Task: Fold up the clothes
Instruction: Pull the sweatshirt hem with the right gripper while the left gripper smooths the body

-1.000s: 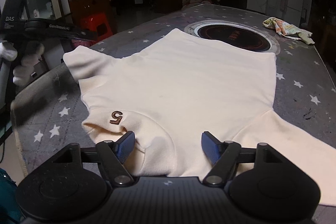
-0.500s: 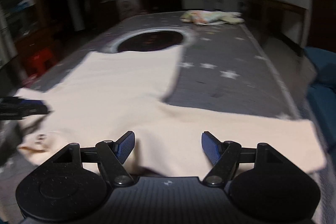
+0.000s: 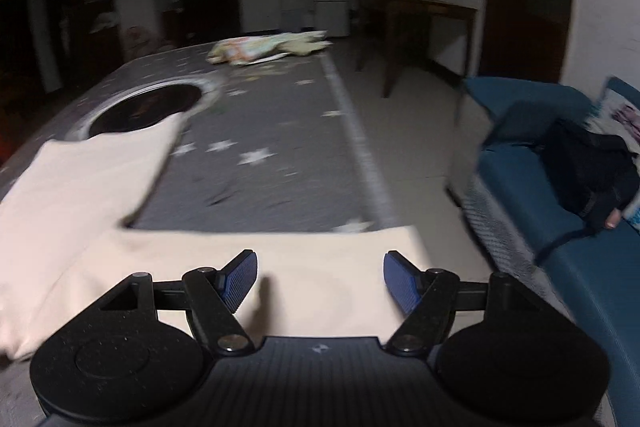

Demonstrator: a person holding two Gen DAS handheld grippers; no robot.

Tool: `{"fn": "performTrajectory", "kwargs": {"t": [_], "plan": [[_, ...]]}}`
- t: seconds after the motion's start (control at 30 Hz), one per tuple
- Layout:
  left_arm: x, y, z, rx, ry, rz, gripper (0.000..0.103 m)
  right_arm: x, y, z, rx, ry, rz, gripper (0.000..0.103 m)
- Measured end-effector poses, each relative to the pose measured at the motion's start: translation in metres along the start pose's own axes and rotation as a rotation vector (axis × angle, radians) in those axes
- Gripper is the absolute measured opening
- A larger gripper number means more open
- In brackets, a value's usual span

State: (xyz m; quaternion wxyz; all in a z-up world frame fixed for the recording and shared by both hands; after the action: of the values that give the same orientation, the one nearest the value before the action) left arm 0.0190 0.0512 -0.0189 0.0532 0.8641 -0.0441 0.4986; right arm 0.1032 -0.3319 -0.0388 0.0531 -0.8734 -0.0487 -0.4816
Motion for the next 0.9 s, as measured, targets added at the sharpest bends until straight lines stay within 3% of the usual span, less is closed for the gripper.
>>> {"fn": "performTrajectory", "kwargs": {"t": [0.2, 0.33, 0.43, 0.5, 0.57, 0.77, 0.9], "plan": [[0.015, 0.079, -0.003, -0.264, 0.032, 0.091, 0.045, -0.007, 0.030, 0.014, -0.030, -0.045, 0.055, 0.058], [0.006, 0.129, 0.003, -0.392, 0.005, 0.184, 0.045, -0.007, 0.031, 0.019, -0.015, -0.045, 0.053, 0.049], [-0.005, 0.152, 0.013, -0.435, -0.024, 0.241, 0.045, -0.004, 0.029, 0.024, -0.004, -0.041, 0.048, 0.035], [-0.012, 0.161, 0.018, -0.450, -0.042, 0.261, 0.045, -0.001, 0.029, 0.026, -0.010, -0.034, 0.046, 0.015], [-0.020, 0.168, 0.023, -0.468, -0.066, 0.276, 0.043, 0.004, 0.029, 0.027, -0.019, -0.023, 0.036, 0.009], [-0.036, 0.172, 0.020, -0.494, -0.086, 0.320, 0.041, 0.027, 0.021, 0.031, -0.060, 0.046, -0.102, 0.007], [-0.037, 0.173, 0.018, -0.504, -0.083, 0.338, 0.041, 0.026, 0.015, 0.050, -0.074, 0.023, -0.177, 0.007]]}}
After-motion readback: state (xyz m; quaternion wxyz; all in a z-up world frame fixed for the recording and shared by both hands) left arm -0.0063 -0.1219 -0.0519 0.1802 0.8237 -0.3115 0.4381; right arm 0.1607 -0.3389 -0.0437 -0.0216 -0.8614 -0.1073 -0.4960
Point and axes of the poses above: each gripper's, at about its wrist camera, not at the fingertips, and z roughly the way its jaws point, y to its right, x to its top, the point moved 10 cm from there along z, roughly the way its jaws point, and after that the axes turned 8 degrees about y, right-handed, at the moved point
